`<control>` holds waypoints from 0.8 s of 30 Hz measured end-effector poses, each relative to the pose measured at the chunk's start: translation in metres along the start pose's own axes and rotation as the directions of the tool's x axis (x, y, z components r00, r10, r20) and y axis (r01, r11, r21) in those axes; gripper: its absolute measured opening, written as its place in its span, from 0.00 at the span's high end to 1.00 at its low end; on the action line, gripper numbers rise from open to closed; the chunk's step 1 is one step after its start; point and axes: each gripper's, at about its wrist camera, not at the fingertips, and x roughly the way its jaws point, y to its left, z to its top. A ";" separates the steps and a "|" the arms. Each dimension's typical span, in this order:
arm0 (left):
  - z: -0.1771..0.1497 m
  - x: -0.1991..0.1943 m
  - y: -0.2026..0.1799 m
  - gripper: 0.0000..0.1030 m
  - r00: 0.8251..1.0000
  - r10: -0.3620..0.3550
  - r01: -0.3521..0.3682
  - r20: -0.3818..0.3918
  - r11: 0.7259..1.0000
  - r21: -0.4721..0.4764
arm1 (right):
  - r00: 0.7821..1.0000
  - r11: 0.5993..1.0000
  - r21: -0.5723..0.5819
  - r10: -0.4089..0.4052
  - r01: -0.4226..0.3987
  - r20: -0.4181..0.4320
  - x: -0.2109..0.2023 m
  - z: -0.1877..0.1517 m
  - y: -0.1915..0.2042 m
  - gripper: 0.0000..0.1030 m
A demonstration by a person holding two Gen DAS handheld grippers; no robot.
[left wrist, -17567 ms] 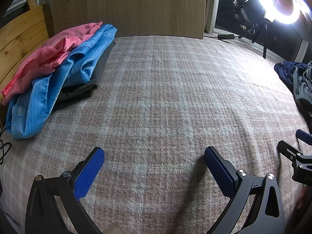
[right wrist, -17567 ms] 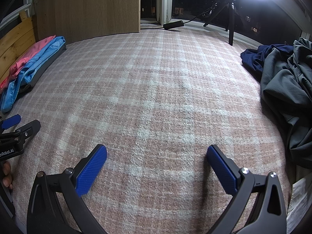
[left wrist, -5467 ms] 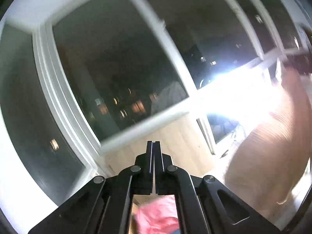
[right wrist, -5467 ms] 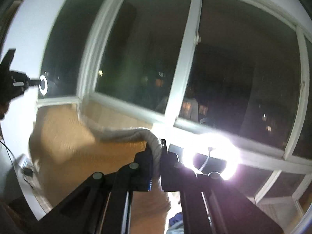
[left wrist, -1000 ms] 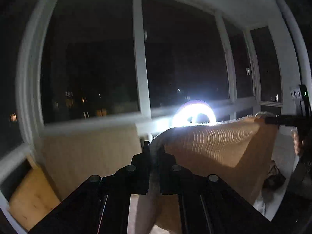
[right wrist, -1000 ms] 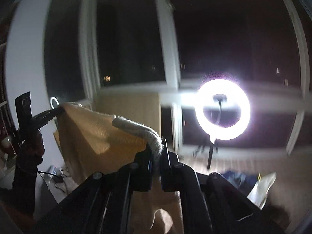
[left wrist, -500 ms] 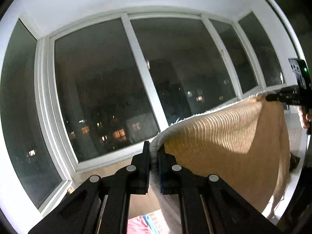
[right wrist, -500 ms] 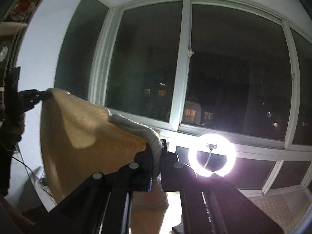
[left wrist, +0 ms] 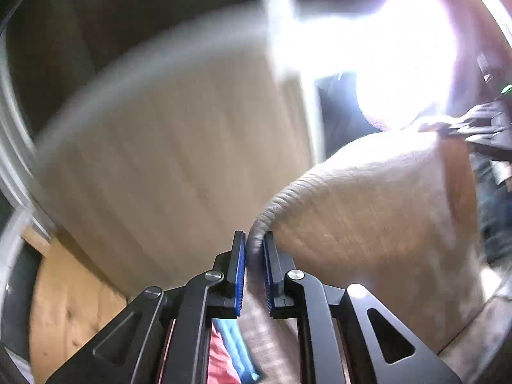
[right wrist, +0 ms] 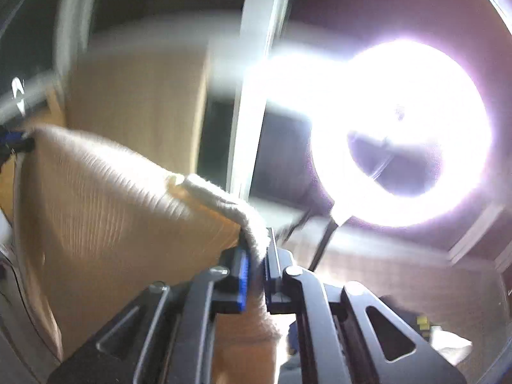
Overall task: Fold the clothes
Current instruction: 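Lower the sweater flat onto the rug and open both grippers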
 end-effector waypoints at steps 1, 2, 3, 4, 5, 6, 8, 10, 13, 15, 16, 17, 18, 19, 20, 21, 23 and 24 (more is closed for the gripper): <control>-0.007 0.036 -0.005 0.87 0.997 0.013 -0.013 -0.071 1.000 -0.001 | 0.996 1.000 -0.011 -0.015 0.014 -0.086 0.044 -0.005 0.007 0.82; -0.016 0.067 -0.006 0.87 0.991 -0.001 -0.002 -0.136 1.000 -0.020 | 0.991 1.000 -0.001 -0.020 0.020 -0.134 0.067 -0.014 0.009 0.82; -0.025 0.089 -0.006 0.87 0.984 -0.030 0.022 -0.178 0.999 -0.048 | 0.985 1.000 0.015 -0.021 0.024 -0.172 0.084 -0.024 0.010 0.82; -0.033 0.095 -0.004 0.87 0.980 -0.074 0.060 -0.183 0.995 -0.083 | 0.983 0.999 0.044 0.025 -0.017 -0.183 0.091 -0.037 0.008 0.81; -0.042 0.096 -0.001 0.87 0.978 -0.108 0.089 -0.180 0.990 -0.112 | 0.981 0.995 0.072 0.075 -0.063 -0.177 0.091 -0.049 0.004 0.77; -0.052 0.090 0.000 0.87 0.974 -0.141 0.118 -0.176 0.984 -0.136 | 0.980 0.993 0.087 0.098 -0.083 -0.176 0.086 -0.061 -0.003 0.69; -0.073 0.061 0.003 0.77 0.964 -0.215 0.189 -0.154 0.967 -0.168 | 0.977 0.987 0.116 0.132 -0.113 -0.171 0.070 -0.088 -0.018 0.58; -0.099 0.029 0.004 0.71 0.959 -0.250 0.223 -0.136 0.957 -0.188 | 0.975 0.979 0.152 0.161 -0.138 -0.151 0.045 -0.116 -0.033 0.58; -0.146 -0.027 0.010 0.63 0.950 -0.287 0.255 -0.120 0.940 -0.228 | 0.976 0.967 0.205 0.178 -0.151 -0.122 0.003 -0.157 -0.048 0.54; -0.176 -0.063 0.015 0.61 0.942 -0.313 0.271 -0.123 0.923 -0.272 | 0.975 0.957 0.245 0.189 -0.157 -0.114 -0.024 -0.189 -0.064 0.51; -0.189 -0.077 0.018 0.61 0.938 -0.327 0.281 -0.119 0.913 -0.295 | 0.975 0.950 0.269 0.193 -0.157 -0.109 -0.038 -0.204 -0.072 0.51; -0.201 -0.094 0.022 0.60 0.933 -0.342 0.291 -0.110 0.900 -0.323 | 0.976 0.942 0.294 0.198 -0.163 -0.094 -0.051 -0.216 -0.079 0.51; -0.212 -0.109 0.028 0.58 0.931 -0.352 0.297 -0.100 0.887 -0.354 | 0.976 0.932 0.319 0.204 -0.170 -0.076 -0.064 -0.228 -0.086 0.49; -0.221 -0.118 0.031 0.51 0.931 -0.352 0.292 -0.098 0.877 -0.381 | 0.977 0.915 0.361 0.209 -0.180 -0.042 -0.081 -0.243 -0.094 0.45; -0.229 -0.123 0.030 0.44 0.928 -0.359 0.291 -0.099 0.865 -0.409 | 0.977 0.899 0.397 0.211 -0.186 -0.019 -0.091 -0.256 -0.098 0.34; -0.237 -0.124 0.025 0.43 0.920 -0.379 0.301 -0.101 0.847 -0.437 | 0.977 0.883 0.429 0.213 -0.192 -0.001 -0.098 -0.268 -0.101 0.30; -0.252 -0.124 0.011 0.41 0.898 -0.428 0.329 -0.107 0.811 -0.484 | 0.975 0.857 0.474 0.221 -0.201 0.014 -0.106 -0.286 -0.104 0.30; -0.257 -0.118 -0.005 0.41 0.876 -0.468 0.359 -0.116 0.794 -0.491 | 0.972 0.853 0.482 0.233 -0.202 -0.005 -0.101 -0.292 -0.100 0.30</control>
